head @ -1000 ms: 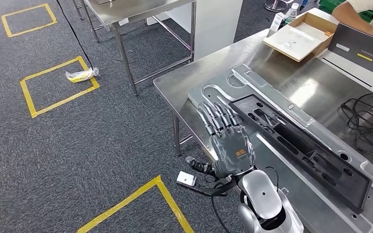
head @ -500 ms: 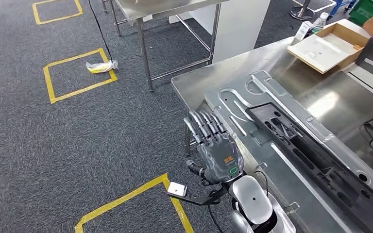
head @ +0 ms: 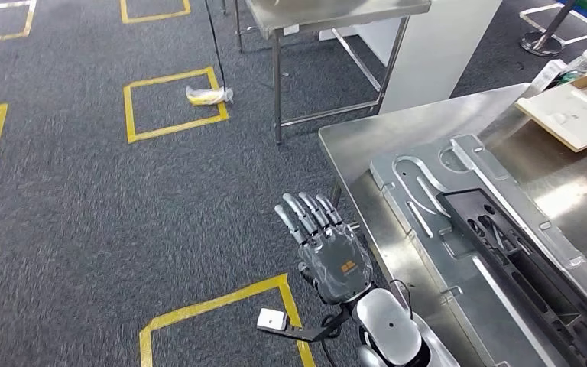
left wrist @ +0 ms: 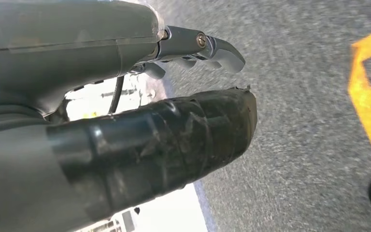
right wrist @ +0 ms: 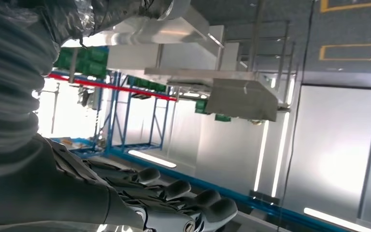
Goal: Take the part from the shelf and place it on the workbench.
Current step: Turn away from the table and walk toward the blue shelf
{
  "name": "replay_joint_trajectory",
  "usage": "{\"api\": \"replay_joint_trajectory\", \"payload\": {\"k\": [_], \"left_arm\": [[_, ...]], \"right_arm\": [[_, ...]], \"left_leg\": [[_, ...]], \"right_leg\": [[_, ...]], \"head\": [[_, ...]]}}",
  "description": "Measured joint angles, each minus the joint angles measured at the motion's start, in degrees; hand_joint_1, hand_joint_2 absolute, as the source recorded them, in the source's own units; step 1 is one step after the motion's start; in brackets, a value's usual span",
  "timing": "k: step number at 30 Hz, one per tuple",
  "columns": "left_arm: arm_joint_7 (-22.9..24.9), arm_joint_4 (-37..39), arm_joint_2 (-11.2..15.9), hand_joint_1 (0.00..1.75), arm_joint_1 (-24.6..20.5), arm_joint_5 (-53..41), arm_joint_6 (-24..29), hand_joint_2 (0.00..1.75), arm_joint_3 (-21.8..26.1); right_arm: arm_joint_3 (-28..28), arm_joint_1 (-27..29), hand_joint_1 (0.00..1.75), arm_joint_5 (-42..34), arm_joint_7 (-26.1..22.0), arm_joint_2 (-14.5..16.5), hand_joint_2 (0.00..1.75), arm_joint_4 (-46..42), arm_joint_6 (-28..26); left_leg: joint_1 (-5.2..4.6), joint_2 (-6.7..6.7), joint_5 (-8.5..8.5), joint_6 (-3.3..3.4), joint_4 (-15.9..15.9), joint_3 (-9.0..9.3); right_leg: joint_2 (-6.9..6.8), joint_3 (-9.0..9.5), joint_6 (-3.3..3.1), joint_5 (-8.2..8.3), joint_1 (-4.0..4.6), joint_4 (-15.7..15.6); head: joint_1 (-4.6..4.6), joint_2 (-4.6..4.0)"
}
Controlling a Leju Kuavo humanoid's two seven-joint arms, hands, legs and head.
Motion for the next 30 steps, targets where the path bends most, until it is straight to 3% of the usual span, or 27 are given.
{"api": "replay_joint_trajectory", "payload": {"k": [2,3,4,6,8,9,10,12,14,15,17,18,20,22,23,24,25,26,28,30], "left_arm": [[-0.03,0.00,-0.01,0.00,0.26,-0.01,0.00,0.00,-0.01],[-0.09,0.01,-0.04,0.00,0.34,-0.01,-0.03,0.00,-0.01],[-0.19,0.01,-0.06,0.00,0.32,0.01,-0.04,0.00,-0.01],[-0.44,0.02,0.03,0.00,0.15,0.19,-0.08,0.00,0.01],[-0.72,0.03,0.41,0.00,0.08,0.52,-0.13,0.00,0.10],[-0.81,0.04,0.67,0.00,0.12,0.66,-0.22,0.00,0.16],[-0.86,0.05,0.96,0.00,0.19,0.71,-0.31,0.00,0.22],[-0.80,0.09,1.51,0.00,0.25,0.69,-0.46,0.00,0.26],[-0.72,0.16,1.87,0.00,0.20,0.66,-0.50,0.00,0.26],[-0.68,0.23,1.98,0.00,0.22,0.65,-0.51,0.00,0.26],[-0.69,0.39,2.11,0.00,0.38,0.66,-0.46,0.00,0.27],[-0.73,0.47,2.15,0.00,0.47,0.66,-0.42,0.00,0.28],[-0.81,0.57,2.21,0.00,0.40,0.65,-0.33,0.00,0.30],[-0.89,0.61,2.28,0.00,0.20,0.66,-0.16,0.00,0.30],[-0.93,0.61,2.31,0.00,0.15,0.67,-0.05,0.00,0.30],[-0.97,0.61,2.32,0.00,0.16,0.67,0.06,0.00,0.33],[-1.01,0.61,2.32,0.00,0.20,0.68,0.15,0.00,0.36],[-1.02,0.61,2.32,0.00,0.22,0.68,0.19,0.00,0.39],[-1.02,0.69,2.29,0.00,0.16,0.68,0.23,0.00,0.43],[-1.02,0.85,2.25,0.00,0.10,0.60,0.22,0.00,0.44]], "right_arm": [[0.22,-0.22,0.00,-0.07,0.13,-0.03,1.75,-0.02,0.28],[0.35,-0.33,0.00,-0.09,0.19,-0.02,1.75,-0.03,0.45],[0.51,-0.43,0.00,-0.10,0.22,0.00,1.75,-0.03,0.62],[0.94,-0.61,0.00,-0.03,0.27,0.10,1.75,0.07,1.12],[1.75,-1.25,0.00,0.33,0.46,0.63,1.75,0.66,1.73],[2.31,-1.77,0.00,0.66,0.64,1.15,1.75,1.13,2.01],[2.89,-2.38,0.00,0.96,0.83,1.76,1.75,1.65,2.24],[3.80,-3.38,0.00,1.38,1.19,2.88,1.75,2.41,2.50],[4.36,-4.07,0.00,1.55,1.51,3.48,1.75,2.84,2.61],[4.58,-4.31,0.00,1.62,1.68,3.63,1.75,3.01,2.62],[4.92,-4.68,0.00,1.71,1.90,3.85,1.75,3.24,2.60],[5.02,-4.86,0.00,1.72,1.96,3.97,1.75,3.32,2.58],[5.14,-5.13,0.00,1.73,1.98,4.11,1.75,3.39,2.53],[5.19,-5.10,0.00,1.73,2.01,4.10,1.75,3.61,2.54],[5.21,-5.03,0.00,1.73,2.02,4.08,1.75,3.77,2.55],[5.23,-4.99,0.00,1.73,2.03,4.07,1.75,3.93,2.56],[5.25,-4.97,0.00,1.73,2.03,4.06,1.75,4.03,2.56],[5.27,-4.98,0.00,1.73,2.03,4.06,1.75,4.09,2.56],[5.28,-5.05,0.00,1.73,2.03,4.06,1.75,4.14,2.56],[5.28,-5.15,0.00,1.70,2.08,3.98,1.75,4.19,2.54]], "left_leg": [[0.24,-0.96,0.19,-0.80,-0.26,-0.26],[0.20,-0.47,-0.13,-1.10,0.09,-0.43],[0.11,0.72,-1.06,-1.30,1.36,-1.03],[-0.01,4.06,-4.45,-1.60,6.95,-3.61],[0.12,5.61,-7.29,-2.02,13.47,-6.82],[0.22,5.88,-7.28,-2.21,14.62,-7.36],[0.30,6.13,-6.27,-2.37,13.77,-6.86],[0.35,7.67,-2.70,-2.36,6.55,-3.04],[0.06,9.33,-0.62,-1.88,0.79,-0.01],[-0.12,9.61,-0.45,-1.55,-0.17,0.38],[-0.24,8.48,-0.25,-0.90,-0.09,0.16],[-0.16,7.86,-0.11,-0.56,-0.27,0.14],[0.06,6.75,0.21,0.18,-0.65,0.23],[0.00,5.55,0.39,0.62,-0.70,0.10],[-0.09,4.82,0.42,0.70,-0.65,0.01],[-0.20,4.04,0.44,0.74,-0.57,-0.05],[-0.29,3.23,0.44,0.75,-0.47,-0.07],[-0.35,2.39,0.43,0.74,-0.35,-0.06],[-0.36,0.83,0.44,0.66,-0.20,-0.09],[-0.19,-0.51,0.59,0.26,-0.15,-0.40]], "right_leg": [[-1.09,0.27,-0.52,0.28,-0.05,-0.66],[-1.76,0.60,-0.89,0.50,-0.17,-1.25],[-2.58,0.95,-1.26,0.75,-0.30,-1.87],[-4.25,1.38,-1.73,0.94,-0.17,-2.55],[-5.96,1.34,-1.91,0.79,0.06,-2.42],[-6.74,1.30,-1.91,0.64,0.11,-2.26],[-7.50,1.29,-1.85,0.44,0.11,-2.06],[-8.86,1.45,-1.49,-0.09,0.10,-1.57],[-10.07,1.63,-0.92,-0.61,0.33,-1.12],[-10.56,1.69,-0.62,-0.76,0.44,-1.01],[-11.45,1.85,-0.08,-0.88,0.53,-1.03],[-11.17,1.93,0.26,-1.19,0.41,-0.82],[-8.54,0.80,0.77,-3.39,0.10,2.12],[-5.49,-2.70,0.92,-7.09,-0.07,9.28],[-4.91,-4.59,0.90,-8.34,-0.07,12.84],[-4.66,-5.82,0.79,-8.53,-0.05,14.89],[-4.49,-6.04,0.60,-7.53,-0.01,14.79],[-4.17,-5.22,0.30,-5.59,0.05,12.59],[-1.86,-1.94,-0.45,-1.49,0.12,5.03],[0.29,0.04,-0.86,0.11,0.22,0.25]], "head": [[0.01,0.00],[0.01,0.00],[-0.02,0.00],[-0.05,0.00],[-0.06,0.00],[-0.07,0.00],[-0.07,0.01],[-0.08,0.01],[-0.05,0.01],[-0.03,0.00],[-0.03,0.00],[-0.02,0.00],[-0.02,0.00],[-0.02,0.00],[-0.01,0.00],[-0.02,0.00],[-0.02,0.00],[-0.03,0.01],[-0.04,0.01],[-0.02,0.00]]}}
